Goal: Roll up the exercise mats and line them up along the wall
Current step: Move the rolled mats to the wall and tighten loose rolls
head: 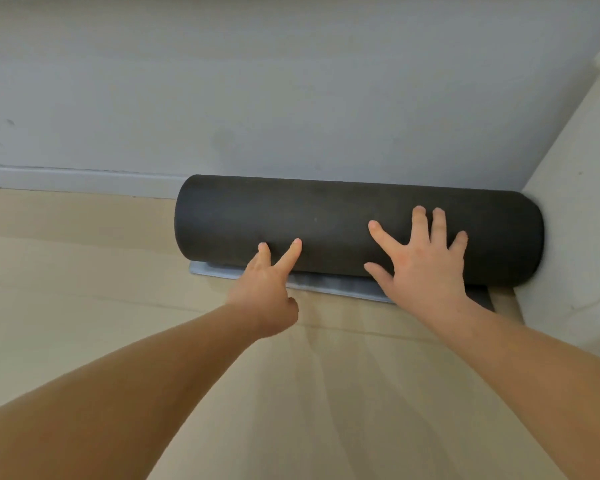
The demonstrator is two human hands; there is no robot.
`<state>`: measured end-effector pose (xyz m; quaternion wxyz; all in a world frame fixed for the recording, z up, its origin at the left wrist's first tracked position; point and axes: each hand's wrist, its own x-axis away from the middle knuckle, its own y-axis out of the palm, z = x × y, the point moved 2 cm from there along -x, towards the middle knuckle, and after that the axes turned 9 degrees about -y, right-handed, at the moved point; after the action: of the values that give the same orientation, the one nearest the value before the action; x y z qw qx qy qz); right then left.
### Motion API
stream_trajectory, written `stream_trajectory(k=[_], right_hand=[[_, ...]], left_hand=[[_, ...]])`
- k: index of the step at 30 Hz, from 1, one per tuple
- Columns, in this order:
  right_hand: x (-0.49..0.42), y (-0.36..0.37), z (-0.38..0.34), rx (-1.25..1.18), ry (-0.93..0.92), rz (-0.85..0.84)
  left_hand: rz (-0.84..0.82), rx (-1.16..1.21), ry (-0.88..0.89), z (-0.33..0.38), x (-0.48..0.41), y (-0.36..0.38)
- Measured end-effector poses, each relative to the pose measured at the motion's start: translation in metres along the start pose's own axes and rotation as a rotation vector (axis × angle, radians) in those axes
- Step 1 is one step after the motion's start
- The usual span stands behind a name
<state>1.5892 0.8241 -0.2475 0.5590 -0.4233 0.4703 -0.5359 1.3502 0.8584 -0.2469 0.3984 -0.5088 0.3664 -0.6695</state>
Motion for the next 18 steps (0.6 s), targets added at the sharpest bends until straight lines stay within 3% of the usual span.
stream_trajectory(k=[3, 7, 13, 18], right_hand=[[0.001, -0.007, 0.0, 0.005, -0.002, -0.039], [-0.008, -0.023, 0.008, 0.059, -0.07, -0.061], [-0.037, -0.034, 0.045, 0.016, -0.08, -0.235], [-0.023, -0.021, 0.035, 0.112, -0.1, -0.165]], left_hand=[[0.199, -0.181, 0.08, 0.01, -0.011, -0.021], [0.042, -0.294, 0.043, 0.023, -0.028, -0.04], [0.078, -0.315, 0.013, 0.025, -0.024, -0.016], [0.053, -0.29, 0.019, 0.014, -0.018, 0.001]])
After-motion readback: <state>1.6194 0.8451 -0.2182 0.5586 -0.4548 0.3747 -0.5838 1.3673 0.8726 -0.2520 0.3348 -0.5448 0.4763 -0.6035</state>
